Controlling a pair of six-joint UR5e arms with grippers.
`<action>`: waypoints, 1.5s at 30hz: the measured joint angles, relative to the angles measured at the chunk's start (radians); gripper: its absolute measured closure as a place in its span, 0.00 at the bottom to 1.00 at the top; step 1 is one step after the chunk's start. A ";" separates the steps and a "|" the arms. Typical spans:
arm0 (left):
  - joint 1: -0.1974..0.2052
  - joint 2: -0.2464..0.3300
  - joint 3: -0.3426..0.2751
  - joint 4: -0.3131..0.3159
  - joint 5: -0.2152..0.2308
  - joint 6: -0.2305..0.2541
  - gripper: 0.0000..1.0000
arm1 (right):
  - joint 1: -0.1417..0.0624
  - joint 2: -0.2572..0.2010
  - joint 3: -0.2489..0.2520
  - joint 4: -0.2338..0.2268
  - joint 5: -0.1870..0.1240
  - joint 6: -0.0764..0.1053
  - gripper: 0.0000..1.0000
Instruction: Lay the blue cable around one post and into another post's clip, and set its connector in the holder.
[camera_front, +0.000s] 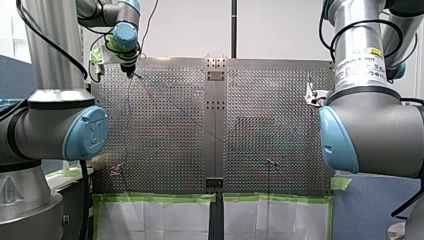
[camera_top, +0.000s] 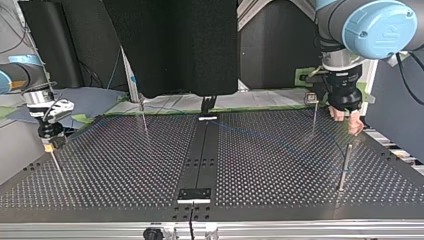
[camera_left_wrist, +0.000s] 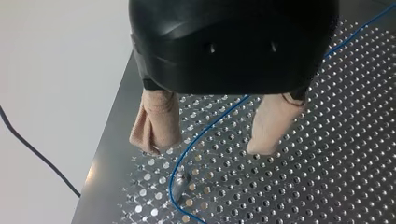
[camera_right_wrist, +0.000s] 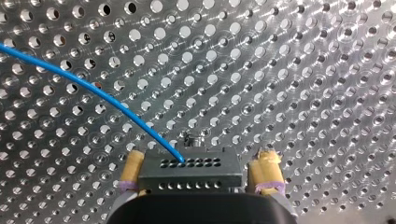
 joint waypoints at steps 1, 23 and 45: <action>0.000 0.000 0.000 0.000 0.000 0.007 0.00 | 0.000 0.000 0.000 0.000 0.000 0.000 0.01; -0.001 0.000 0.000 0.000 0.000 0.197 0.00 | 0.000 0.000 0.000 -0.002 0.000 0.001 0.01; -0.002 0.000 0.000 -0.002 0.000 0.393 0.00 | 0.000 0.000 0.000 0.001 0.000 -0.003 0.01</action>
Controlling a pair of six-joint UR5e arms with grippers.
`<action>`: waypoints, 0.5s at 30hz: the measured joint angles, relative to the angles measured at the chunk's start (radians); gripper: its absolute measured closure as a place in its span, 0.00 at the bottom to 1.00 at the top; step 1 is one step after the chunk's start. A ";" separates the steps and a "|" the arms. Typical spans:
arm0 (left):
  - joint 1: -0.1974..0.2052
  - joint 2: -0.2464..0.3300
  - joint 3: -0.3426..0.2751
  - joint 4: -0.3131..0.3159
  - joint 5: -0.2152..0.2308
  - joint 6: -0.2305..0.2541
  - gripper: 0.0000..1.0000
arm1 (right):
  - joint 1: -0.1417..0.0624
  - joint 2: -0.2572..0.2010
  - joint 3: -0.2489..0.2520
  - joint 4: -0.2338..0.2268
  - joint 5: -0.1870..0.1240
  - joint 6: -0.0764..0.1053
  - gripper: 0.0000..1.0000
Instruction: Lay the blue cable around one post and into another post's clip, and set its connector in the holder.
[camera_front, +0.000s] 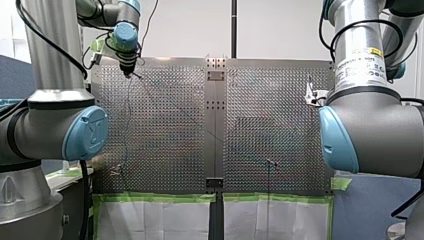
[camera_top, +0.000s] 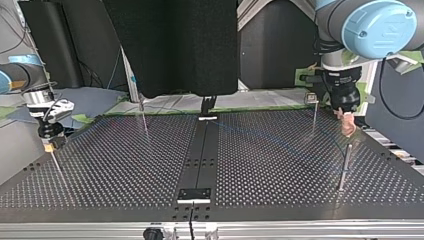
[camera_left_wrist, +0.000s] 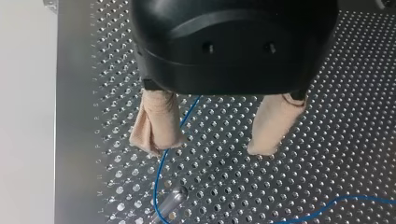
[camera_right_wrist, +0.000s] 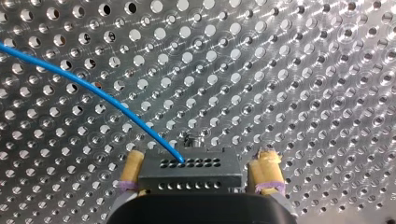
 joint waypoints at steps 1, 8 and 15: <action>0.000 0.000 0.000 0.000 0.000 0.004 0.00 | 0.000 0.000 0.000 0.000 0.000 0.000 0.01; -0.003 0.000 0.000 -0.001 0.000 0.010 0.00 | 0.001 0.000 0.000 0.000 0.000 0.000 0.01; -0.006 0.000 0.000 -0.001 -0.006 0.010 0.00 | 0.000 0.000 0.000 0.001 0.000 0.000 0.01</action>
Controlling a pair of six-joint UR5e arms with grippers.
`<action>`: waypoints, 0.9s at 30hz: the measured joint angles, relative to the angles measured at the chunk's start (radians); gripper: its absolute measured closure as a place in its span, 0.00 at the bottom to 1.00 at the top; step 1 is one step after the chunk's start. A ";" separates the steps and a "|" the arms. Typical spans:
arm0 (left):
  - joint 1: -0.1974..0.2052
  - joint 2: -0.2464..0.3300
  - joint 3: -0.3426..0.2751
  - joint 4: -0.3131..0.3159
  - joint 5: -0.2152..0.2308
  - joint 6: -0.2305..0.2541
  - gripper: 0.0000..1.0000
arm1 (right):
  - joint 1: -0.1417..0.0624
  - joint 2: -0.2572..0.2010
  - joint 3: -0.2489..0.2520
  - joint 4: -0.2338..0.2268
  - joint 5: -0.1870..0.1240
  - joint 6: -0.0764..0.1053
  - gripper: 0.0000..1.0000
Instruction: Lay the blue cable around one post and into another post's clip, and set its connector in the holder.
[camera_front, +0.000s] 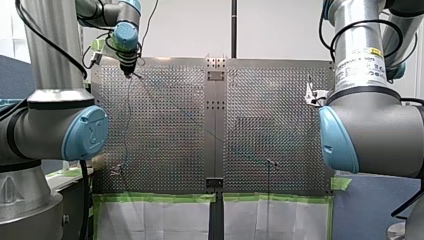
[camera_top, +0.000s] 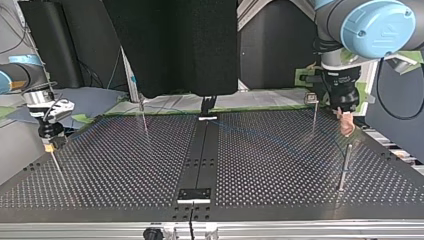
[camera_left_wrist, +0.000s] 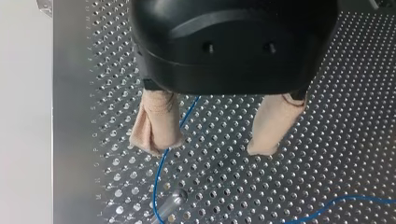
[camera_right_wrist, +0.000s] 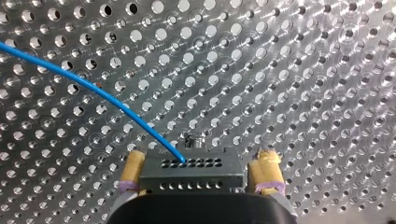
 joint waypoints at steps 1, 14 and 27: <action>0.000 0.000 0.000 0.000 -0.001 0.000 0.00 | 0.000 0.000 0.000 0.000 0.000 0.000 0.01; -0.003 0.000 0.000 0.000 -0.004 -0.006 0.00 | 0.000 0.000 0.000 0.000 0.000 -0.001 0.01; -0.013 0.020 -0.029 0.015 -0.001 -0.033 0.00 | 0.000 0.000 0.000 0.002 0.000 -0.001 0.01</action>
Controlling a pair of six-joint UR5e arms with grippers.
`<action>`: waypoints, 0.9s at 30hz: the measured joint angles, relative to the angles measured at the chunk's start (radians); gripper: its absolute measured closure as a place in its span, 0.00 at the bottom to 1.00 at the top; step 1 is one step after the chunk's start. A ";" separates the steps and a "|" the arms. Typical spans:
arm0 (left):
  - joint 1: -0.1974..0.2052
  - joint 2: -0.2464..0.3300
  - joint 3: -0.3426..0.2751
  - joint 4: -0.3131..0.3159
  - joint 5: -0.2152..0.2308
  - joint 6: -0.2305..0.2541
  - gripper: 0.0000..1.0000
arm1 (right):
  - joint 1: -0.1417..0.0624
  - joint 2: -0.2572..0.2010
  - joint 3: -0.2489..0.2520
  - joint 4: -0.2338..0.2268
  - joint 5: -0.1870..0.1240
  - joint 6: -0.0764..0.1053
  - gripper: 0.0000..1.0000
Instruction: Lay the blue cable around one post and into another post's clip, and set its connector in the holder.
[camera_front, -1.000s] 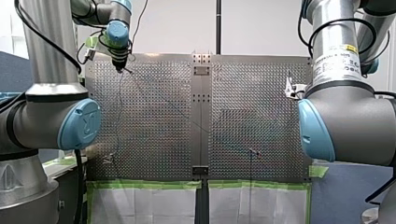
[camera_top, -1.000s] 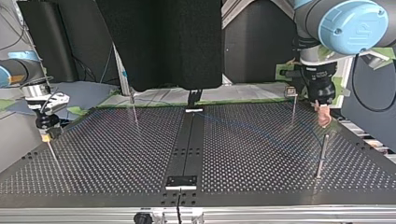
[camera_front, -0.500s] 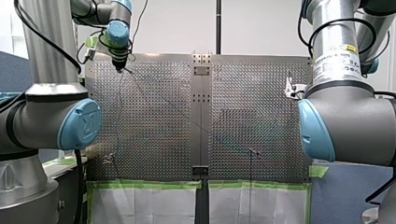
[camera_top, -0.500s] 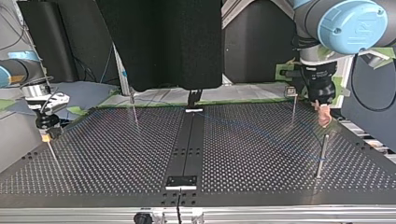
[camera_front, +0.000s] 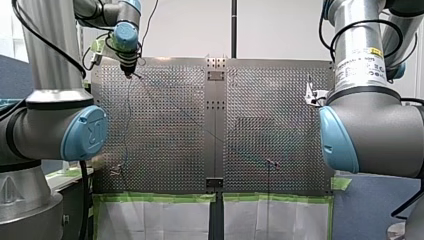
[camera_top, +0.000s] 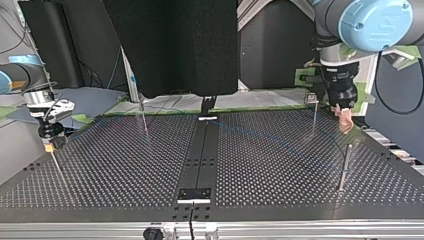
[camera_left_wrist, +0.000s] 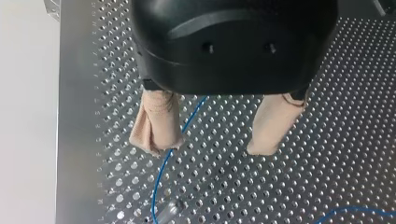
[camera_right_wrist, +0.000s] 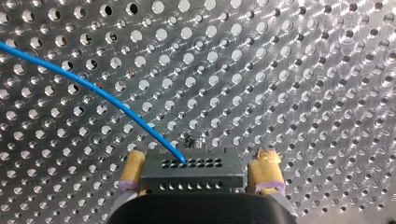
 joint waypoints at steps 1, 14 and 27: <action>-0.002 0.004 -0.007 0.006 0.003 -0.002 0.00 | 0.000 0.000 0.000 0.000 0.000 0.000 0.01; -0.089 -0.021 -0.127 0.124 0.114 -0.111 0.00 | 0.002 0.000 -0.002 0.003 0.000 0.000 0.01; -0.206 -0.137 -0.245 0.242 0.076 -0.228 0.00 | 0.002 0.000 -0.003 0.003 0.000 -0.001 0.01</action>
